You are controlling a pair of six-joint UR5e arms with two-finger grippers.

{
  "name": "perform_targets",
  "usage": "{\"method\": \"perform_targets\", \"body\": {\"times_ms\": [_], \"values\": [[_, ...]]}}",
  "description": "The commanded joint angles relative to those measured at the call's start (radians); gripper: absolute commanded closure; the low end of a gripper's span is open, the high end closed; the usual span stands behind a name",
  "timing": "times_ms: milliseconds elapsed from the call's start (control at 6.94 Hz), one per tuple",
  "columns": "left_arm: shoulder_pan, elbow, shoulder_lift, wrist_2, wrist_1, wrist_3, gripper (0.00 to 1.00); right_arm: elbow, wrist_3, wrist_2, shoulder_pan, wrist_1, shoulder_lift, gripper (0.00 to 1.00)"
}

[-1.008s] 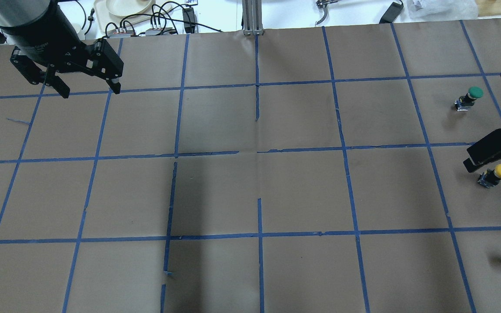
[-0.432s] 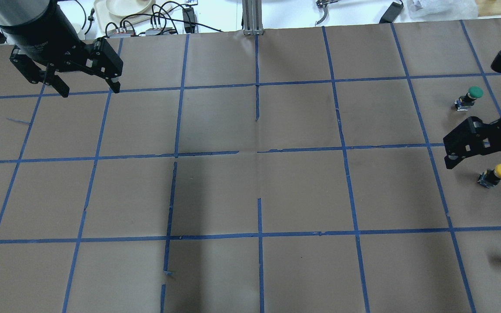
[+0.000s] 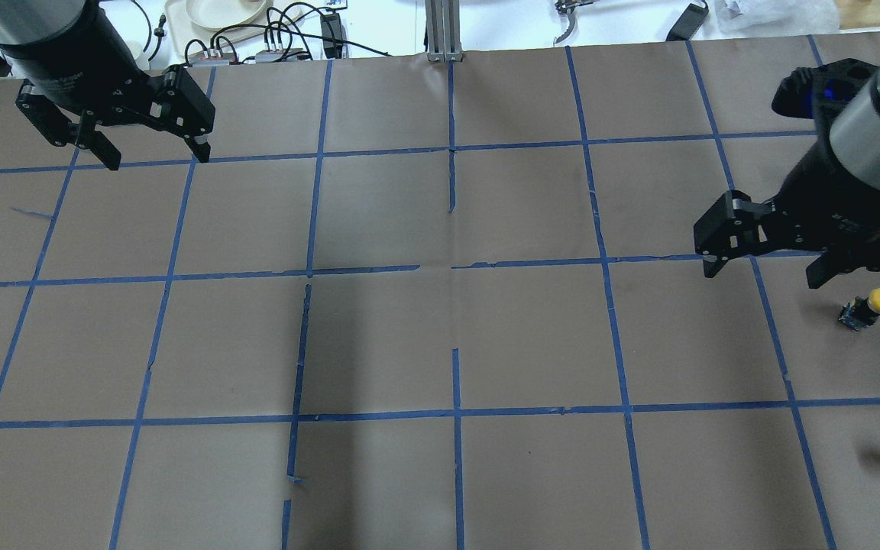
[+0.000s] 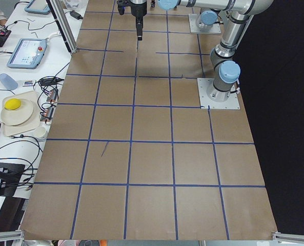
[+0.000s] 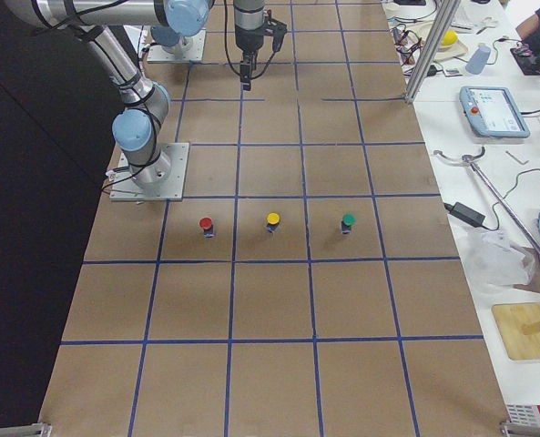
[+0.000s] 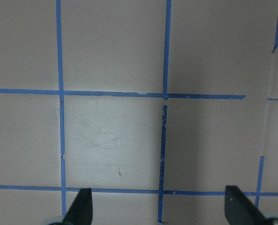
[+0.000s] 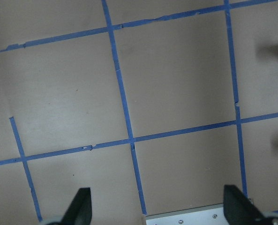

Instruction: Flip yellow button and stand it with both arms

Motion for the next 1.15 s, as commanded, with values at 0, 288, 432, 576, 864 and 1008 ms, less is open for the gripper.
{"method": "perform_targets", "body": {"times_ms": [0,288,432,576,864,1008], "values": [[-0.001,-0.006,0.0,0.002,0.0,-0.001,0.0,0.022,0.022,-0.001,0.084,-0.015,0.0,0.0],[-0.001,-0.006,0.0,0.004,0.0,0.0,0.0,0.015,0.024,0.008,0.073,-0.019,0.021,0.0],[-0.001,-0.006,0.0,0.004,0.0,0.001,0.0,-0.003,0.036,-0.002,0.073,-0.059,0.072,0.0],[-0.001,-0.007,0.0,0.004,0.002,0.001,0.0,-0.014,0.036,-0.005,0.074,-0.061,0.084,0.0],[-0.001,-0.006,0.0,0.001,0.002,0.001,0.0,-0.01,0.036,-0.008,0.075,-0.05,0.078,0.0],[-0.001,-0.006,0.0,0.001,0.002,0.001,0.0,-0.008,0.036,-0.008,0.075,-0.056,0.075,0.0]]}}
